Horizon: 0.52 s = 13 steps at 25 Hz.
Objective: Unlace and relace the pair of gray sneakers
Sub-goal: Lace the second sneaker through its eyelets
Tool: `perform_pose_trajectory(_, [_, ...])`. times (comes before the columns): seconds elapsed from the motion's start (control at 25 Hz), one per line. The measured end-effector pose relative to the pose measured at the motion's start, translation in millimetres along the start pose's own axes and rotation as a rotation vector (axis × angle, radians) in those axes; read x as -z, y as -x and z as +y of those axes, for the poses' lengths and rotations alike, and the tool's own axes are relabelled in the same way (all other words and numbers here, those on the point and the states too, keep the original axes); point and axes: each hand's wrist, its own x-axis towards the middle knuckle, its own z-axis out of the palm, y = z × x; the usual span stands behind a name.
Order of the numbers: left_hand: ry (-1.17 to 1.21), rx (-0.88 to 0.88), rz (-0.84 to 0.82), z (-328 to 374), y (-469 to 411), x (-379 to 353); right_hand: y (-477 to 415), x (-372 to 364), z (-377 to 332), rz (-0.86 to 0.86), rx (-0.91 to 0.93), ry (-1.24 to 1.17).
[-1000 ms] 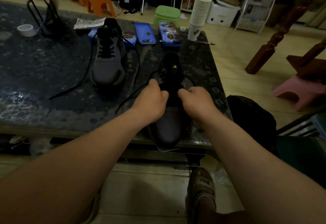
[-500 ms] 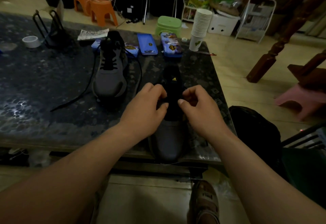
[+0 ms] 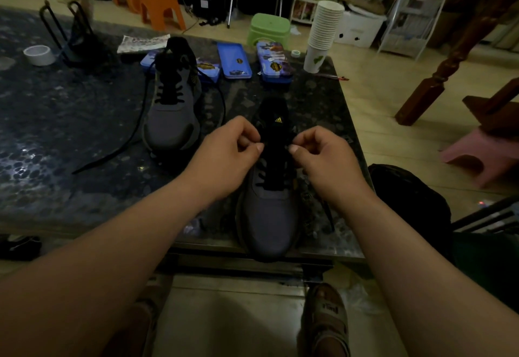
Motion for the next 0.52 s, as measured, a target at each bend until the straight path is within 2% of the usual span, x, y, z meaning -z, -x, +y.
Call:
perform_pose_trajectory(0.28, [-0.062, -0.065, 0.084, 5, 0, -8, -4, 1, 3, 0.033, 0.237, 0.191])
perform_pose_trajectory(0.52, [-0.036, -0.076, 0.088, 3, -9, -11, -6, 2, 6, 0.011, 0.235, 0.146])
